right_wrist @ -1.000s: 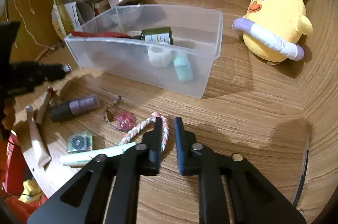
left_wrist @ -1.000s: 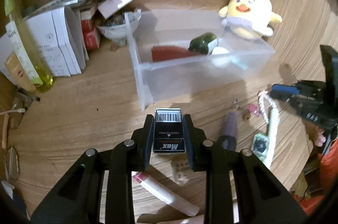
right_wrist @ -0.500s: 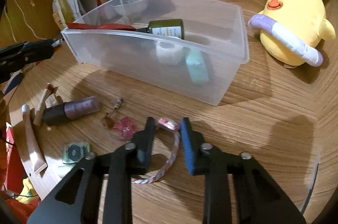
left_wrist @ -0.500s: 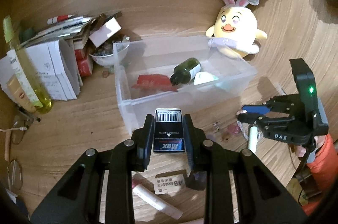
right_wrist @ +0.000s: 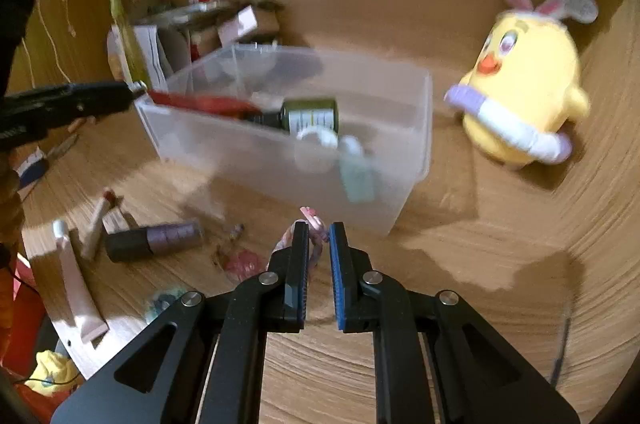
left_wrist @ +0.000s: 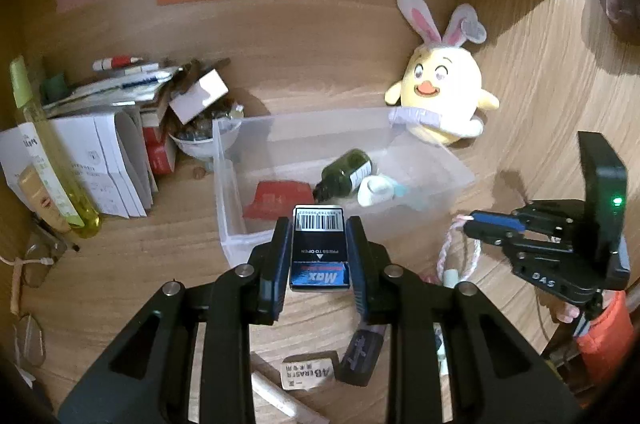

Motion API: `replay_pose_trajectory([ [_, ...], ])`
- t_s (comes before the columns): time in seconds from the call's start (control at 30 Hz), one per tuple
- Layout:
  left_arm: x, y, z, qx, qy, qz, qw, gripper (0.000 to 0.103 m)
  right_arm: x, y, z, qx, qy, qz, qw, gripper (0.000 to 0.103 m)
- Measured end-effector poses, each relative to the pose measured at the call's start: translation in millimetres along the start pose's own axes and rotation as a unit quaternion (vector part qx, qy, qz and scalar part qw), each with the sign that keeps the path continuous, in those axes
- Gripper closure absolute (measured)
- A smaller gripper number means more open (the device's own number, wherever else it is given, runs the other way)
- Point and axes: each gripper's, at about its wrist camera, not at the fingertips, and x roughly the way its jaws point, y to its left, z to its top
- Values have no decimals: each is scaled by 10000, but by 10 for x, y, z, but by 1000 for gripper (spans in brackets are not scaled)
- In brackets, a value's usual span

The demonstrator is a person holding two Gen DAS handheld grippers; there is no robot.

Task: Organize objects
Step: 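Carry the black box and rope toy into the bin and release both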

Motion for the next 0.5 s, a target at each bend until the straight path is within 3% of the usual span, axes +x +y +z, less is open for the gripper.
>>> replay_pose_trajectory([
  [0.5,-77,11,293,-134,-423,109,9990,76,-467,-65,409,230,-954,-115,9951,94],
])
